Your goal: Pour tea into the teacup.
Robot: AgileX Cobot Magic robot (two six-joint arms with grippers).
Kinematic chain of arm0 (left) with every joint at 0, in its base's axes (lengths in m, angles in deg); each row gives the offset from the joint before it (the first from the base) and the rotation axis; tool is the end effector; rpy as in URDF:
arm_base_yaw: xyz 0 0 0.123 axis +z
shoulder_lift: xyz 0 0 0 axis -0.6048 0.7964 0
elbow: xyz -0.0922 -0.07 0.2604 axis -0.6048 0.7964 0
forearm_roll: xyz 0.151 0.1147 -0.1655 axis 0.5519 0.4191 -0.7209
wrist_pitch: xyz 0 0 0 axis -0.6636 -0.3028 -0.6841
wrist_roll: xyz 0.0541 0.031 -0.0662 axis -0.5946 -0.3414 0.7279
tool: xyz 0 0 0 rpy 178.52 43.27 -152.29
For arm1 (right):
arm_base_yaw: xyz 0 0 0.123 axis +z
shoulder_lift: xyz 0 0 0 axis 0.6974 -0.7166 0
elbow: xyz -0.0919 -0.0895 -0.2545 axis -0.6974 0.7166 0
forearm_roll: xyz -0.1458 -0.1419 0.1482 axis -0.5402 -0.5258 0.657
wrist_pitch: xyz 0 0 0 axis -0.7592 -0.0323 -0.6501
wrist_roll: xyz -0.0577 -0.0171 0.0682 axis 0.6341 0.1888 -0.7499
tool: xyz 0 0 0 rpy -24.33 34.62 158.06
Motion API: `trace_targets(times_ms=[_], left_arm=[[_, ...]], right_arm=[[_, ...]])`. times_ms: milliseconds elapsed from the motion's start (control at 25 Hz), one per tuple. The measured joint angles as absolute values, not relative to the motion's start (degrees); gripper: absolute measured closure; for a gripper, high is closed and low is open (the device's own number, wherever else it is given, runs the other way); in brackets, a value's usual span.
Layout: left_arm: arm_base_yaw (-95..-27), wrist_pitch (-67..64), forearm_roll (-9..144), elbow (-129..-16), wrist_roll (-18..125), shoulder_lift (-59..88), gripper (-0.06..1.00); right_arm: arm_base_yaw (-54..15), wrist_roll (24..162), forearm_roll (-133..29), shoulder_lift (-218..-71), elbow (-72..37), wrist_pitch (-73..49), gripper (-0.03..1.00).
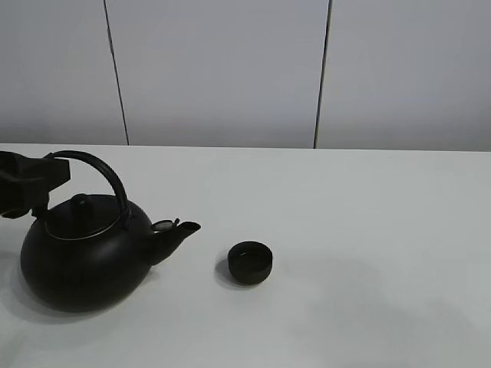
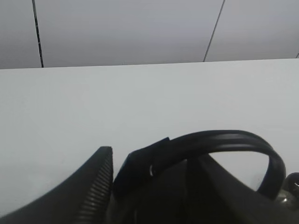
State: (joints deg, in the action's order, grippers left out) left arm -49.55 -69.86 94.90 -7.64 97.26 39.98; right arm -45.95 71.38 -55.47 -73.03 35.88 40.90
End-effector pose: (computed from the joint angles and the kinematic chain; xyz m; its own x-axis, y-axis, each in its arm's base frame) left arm 0.2265 -0.0700 0.1335 -0.2675 -0.0018 -0.9635 0.4017 0.9088 -0.1132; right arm 0.0027 0.0056 0.2681 -0.5251 0.0235 -0.8507 -0.0195 0.9990 0.0396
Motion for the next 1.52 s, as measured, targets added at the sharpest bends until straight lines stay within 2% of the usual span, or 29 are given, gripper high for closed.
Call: trace_targets(times_ms=[920, 1120, 1320, 1520], left_arm=[[-49.05, -70.92, 89.33, -0.15, 99.72, 36.91, 0.58], [-42.80, -71.05, 91.10, 0.24, 102.01, 35.71, 0.58], [-31.98, -71.05, 94.35, -0.74, 106.02, 35.73, 0.58], [-20.21, -71.05, 104.46, -5.70, 114.22, 35.73, 0.58]], right_arm=[[-45.95, 71.38, -55.47, -73.03, 35.88, 40.90, 0.42], [-45.95, 71.38, -55.47, -73.03, 35.88, 40.90, 0.42], [-45.95, 71.38, -55.47, -73.03, 35.88, 40.90, 0.42], [-45.95, 71.38, -55.47, -73.03, 35.88, 40.90, 0.42]])
